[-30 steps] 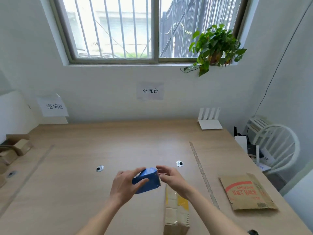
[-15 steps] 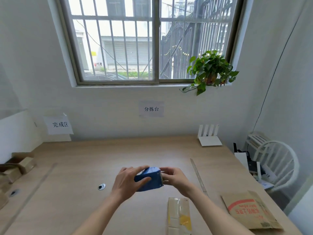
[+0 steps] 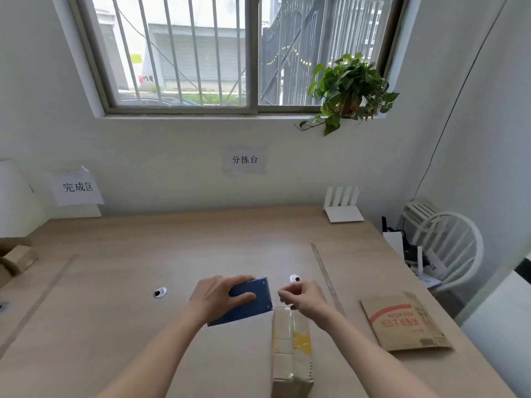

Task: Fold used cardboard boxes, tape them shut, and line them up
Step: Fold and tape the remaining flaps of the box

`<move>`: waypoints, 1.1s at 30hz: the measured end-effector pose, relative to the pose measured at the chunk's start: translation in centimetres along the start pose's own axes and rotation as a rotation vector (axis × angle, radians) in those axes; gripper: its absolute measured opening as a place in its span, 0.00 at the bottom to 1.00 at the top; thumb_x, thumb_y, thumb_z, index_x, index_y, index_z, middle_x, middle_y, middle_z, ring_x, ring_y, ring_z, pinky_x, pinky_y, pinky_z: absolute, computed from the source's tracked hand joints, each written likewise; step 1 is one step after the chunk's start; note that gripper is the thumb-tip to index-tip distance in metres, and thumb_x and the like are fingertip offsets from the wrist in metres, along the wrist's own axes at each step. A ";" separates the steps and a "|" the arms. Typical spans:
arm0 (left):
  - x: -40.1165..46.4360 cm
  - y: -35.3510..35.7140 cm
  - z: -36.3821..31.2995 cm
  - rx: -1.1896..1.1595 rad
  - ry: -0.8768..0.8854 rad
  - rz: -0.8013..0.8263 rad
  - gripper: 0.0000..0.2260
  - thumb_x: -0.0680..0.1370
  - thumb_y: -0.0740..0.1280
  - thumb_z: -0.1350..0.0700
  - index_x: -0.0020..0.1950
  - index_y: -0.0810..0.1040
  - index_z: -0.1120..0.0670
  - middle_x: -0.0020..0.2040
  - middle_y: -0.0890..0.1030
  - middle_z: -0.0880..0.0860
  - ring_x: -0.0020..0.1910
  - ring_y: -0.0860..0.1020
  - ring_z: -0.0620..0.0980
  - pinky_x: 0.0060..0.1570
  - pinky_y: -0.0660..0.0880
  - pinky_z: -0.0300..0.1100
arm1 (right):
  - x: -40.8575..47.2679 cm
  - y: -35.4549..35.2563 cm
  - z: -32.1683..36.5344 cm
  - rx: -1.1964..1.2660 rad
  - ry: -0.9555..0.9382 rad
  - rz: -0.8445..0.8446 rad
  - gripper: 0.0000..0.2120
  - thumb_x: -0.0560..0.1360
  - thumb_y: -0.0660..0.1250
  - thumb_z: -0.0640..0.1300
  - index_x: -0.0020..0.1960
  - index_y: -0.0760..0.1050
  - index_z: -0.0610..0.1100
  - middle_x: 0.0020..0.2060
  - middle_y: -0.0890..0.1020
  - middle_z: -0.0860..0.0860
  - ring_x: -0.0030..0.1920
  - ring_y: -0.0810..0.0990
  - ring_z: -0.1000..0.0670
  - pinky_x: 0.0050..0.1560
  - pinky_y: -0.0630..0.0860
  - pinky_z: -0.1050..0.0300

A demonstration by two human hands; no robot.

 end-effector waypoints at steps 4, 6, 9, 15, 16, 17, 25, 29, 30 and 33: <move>-1.4 5.3 0.8 0.005 0.005 0.150 0.21 0.77 0.57 0.30 0.69 0.69 0.32 0.56 0.82 0.40 0.47 0.78 0.43 0.39 0.68 0.39 | -3.1 -2.1 -9.2 0.082 0.172 -0.088 0.04 0.75 0.74 0.42 0.44 0.86 0.42 0.39 0.87 0.46 0.38 0.82 0.55 0.40 0.79 0.60; -2.4 8.7 1.1 -0.013 0.001 0.245 0.25 0.75 0.55 0.27 0.69 0.69 0.33 0.56 0.82 0.41 0.48 0.79 0.44 0.42 0.72 0.40 | -4.7 -2.4 -13.4 0.090 0.253 -0.125 0.04 0.75 0.74 0.42 0.44 0.86 0.41 0.39 0.87 0.44 0.38 0.81 0.53 0.39 0.78 0.61; -3.6 12.9 0.8 -0.030 0.006 0.348 0.30 0.72 0.52 0.25 0.70 0.69 0.34 0.56 0.82 0.42 0.48 0.80 0.45 0.46 0.76 0.42 | -6.7 -2.1 -17.8 0.065 0.337 -0.161 0.04 0.76 0.74 0.41 0.43 0.85 0.42 0.35 0.86 0.47 0.36 0.81 0.53 0.37 0.77 0.61; -5.0 16.2 -0.1 0.049 0.018 0.382 0.27 0.75 0.54 0.27 0.71 0.69 0.34 0.56 0.82 0.43 0.48 0.79 0.46 0.44 0.74 0.43 | -7.7 -1.4 -22.1 -0.061 0.394 -0.194 0.07 0.74 0.75 0.44 0.37 0.85 0.47 0.31 0.86 0.52 0.34 0.82 0.55 0.44 0.82 0.54; -5.2 16.7 -0.1 0.062 0.022 0.382 0.28 0.74 0.53 0.26 0.71 0.69 0.34 0.55 0.83 0.44 0.47 0.80 0.47 0.44 0.74 0.43 | -7.7 -1.4 -22.3 -0.092 0.390 -0.195 0.08 0.74 0.75 0.44 0.36 0.85 0.48 0.31 0.85 0.54 0.33 0.81 0.57 0.44 0.81 0.54; -5.2 16.9 -0.2 0.069 0.025 0.371 0.28 0.74 0.52 0.26 0.71 0.69 0.34 0.53 0.83 0.44 0.46 0.80 0.47 0.42 0.73 0.43 | -7.6 -1.4 -22.3 -0.116 0.382 -0.201 0.08 0.73 0.75 0.45 0.35 0.84 0.48 0.30 0.85 0.55 0.33 0.81 0.58 0.44 0.80 0.56; -5.5 18.1 -0.4 0.048 0.019 0.374 0.24 0.78 0.56 0.30 0.71 0.69 0.35 0.51 0.84 0.45 0.37 0.71 0.45 0.33 0.63 0.34 | -7.4 -0.9 -23.6 -0.148 0.391 -0.200 0.07 0.72 0.75 0.45 0.35 0.85 0.50 0.29 0.84 0.57 0.32 0.80 0.60 0.43 0.79 0.58; -5.4 18.7 -0.2 0.055 0.020 0.403 0.25 0.77 0.55 0.29 0.72 0.69 0.34 0.52 0.83 0.45 0.39 0.75 0.47 0.38 0.68 0.41 | -7.3 -0.6 -24.2 -0.138 0.400 -0.204 0.08 0.72 0.75 0.45 0.35 0.84 0.51 0.30 0.85 0.57 0.34 0.81 0.58 0.45 0.80 0.57; -5.4 18.8 -0.2 0.059 0.019 0.407 0.25 0.77 0.55 0.29 0.71 0.69 0.34 0.52 0.83 0.45 0.41 0.77 0.47 0.38 0.68 0.41 | -7.3 -0.5 -24.4 -0.133 0.403 -0.203 0.08 0.72 0.75 0.45 0.35 0.84 0.52 0.30 0.85 0.57 0.34 0.82 0.57 0.45 0.80 0.57; -5.3 18.8 -0.3 0.074 0.021 0.412 0.24 0.77 0.56 0.29 0.71 0.69 0.34 0.53 0.83 0.45 0.43 0.78 0.47 0.34 0.66 0.39 | -7.3 0.0 -25.1 -0.126 0.421 -0.201 0.08 0.72 0.75 0.45 0.35 0.84 0.51 0.30 0.85 0.57 0.34 0.82 0.56 0.46 0.81 0.55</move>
Point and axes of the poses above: each hand's wrist, its own x-axis towards the middle knuckle, its own y-axis out of the palm, z = x × y, the point moved 8 cm from there along x, towards the middle knuckle
